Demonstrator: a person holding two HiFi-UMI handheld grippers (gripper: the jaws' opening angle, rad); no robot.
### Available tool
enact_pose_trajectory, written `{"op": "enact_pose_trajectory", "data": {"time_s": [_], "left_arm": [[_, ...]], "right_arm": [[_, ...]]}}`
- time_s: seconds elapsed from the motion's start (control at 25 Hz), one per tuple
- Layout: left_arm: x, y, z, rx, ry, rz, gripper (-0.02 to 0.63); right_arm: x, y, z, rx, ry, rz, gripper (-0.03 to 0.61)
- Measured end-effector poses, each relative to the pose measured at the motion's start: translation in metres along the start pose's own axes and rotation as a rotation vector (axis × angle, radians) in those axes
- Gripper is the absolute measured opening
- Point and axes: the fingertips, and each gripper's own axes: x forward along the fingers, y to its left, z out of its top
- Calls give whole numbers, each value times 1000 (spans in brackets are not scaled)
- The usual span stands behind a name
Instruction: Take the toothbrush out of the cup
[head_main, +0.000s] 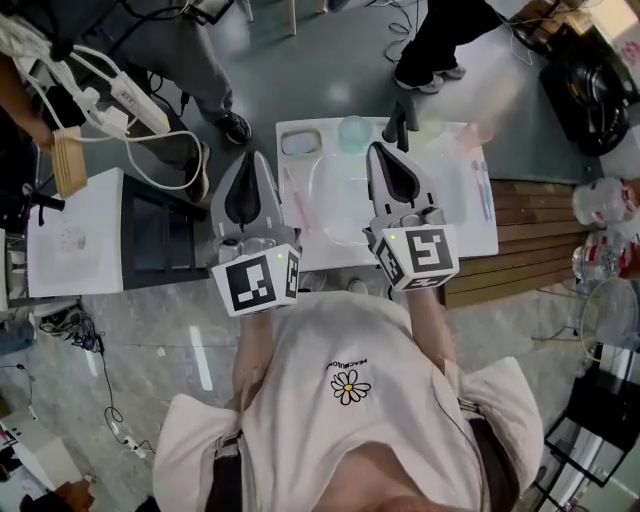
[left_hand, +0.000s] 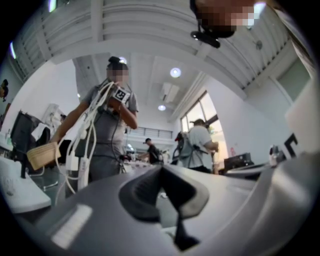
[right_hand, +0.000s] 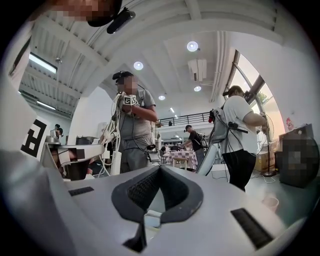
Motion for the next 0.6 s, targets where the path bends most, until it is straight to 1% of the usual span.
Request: {"op": "enact_pose_trajectory", "data": {"time_s": [0.6], "left_arm": [[1, -1, -3, -1, 7, -6, 8]], "right_arm": [[-1, -4, -5, 6, 15, -11, -2]]}}
